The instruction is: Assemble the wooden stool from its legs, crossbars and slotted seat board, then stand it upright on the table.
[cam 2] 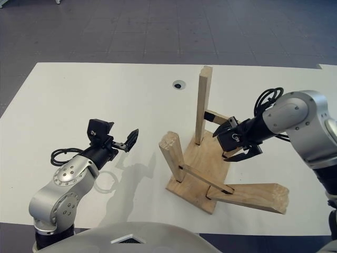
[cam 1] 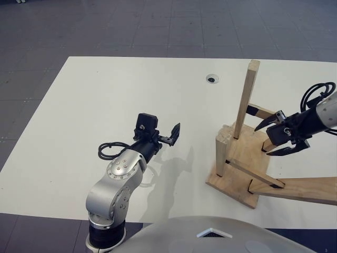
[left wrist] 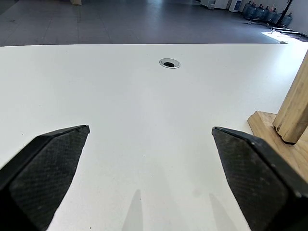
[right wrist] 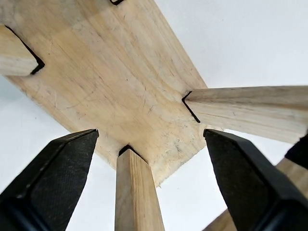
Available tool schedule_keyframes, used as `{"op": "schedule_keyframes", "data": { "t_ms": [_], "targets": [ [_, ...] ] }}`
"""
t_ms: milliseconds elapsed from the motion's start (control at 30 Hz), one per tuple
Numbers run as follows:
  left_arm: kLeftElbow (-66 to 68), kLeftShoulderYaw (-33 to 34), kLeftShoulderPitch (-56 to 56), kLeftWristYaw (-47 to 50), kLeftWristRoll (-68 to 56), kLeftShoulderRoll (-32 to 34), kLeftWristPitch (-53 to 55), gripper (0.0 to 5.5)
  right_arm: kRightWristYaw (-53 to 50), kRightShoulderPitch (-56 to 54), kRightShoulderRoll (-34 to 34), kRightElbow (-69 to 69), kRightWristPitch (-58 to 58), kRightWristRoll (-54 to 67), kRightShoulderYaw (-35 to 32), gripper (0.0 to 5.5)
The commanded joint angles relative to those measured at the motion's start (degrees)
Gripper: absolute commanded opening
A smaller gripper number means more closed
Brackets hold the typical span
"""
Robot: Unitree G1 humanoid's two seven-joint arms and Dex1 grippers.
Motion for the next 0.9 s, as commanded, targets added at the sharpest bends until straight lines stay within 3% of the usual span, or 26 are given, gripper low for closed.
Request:
{"op": "schedule_keyframes", "data": {
  "t_ms": [33, 267, 467, 633, 733, 900],
  "targets": [
    [0.4, -0.4, -0.1, 0.9, 0.7, -0.4, -0.1, 4.76, 4.2, -2.5, -0.7, 1.6, -13.4, -1.5, 2.2, 4.06],
    [1.0, -1.1, -0.6, 0.9, 0.9, -0.6, -0.6, 4.76, 4.3, 4.8, -5.1, 2.3, -25.9, -0.5, 3.3, 4.06],
    [1.3, -0.7, -1.6, 0.2, 0.7, -0.1, -0.4, 4.76, -9.5, 13.8, 0.8, 9.3, -37.5, -12.1, 3.2, 4.06],
    [1.1, -0.2, -2.3, -0.2, 0.3, 0.4, 0.5, 4.76, -15.4, 18.7, 3.3, 11.3, -37.0, -15.7, 3.9, 4.06],
    [1.2, -0.2, -2.9, -0.3, 0.2, 0.4, 0.9, 4.76, -17.2, 14.6, 8.6, 16.7, -34.9, -19.1, 5.7, 4.06],
    [2.0, -0.5, -4.4, -0.6, 0.1, 0.3, 1.1, 4.76, -23.1, -1.4, 18.8, 34.7, -36.2, -28.4, 9.2, 4.06]
  ]
}}
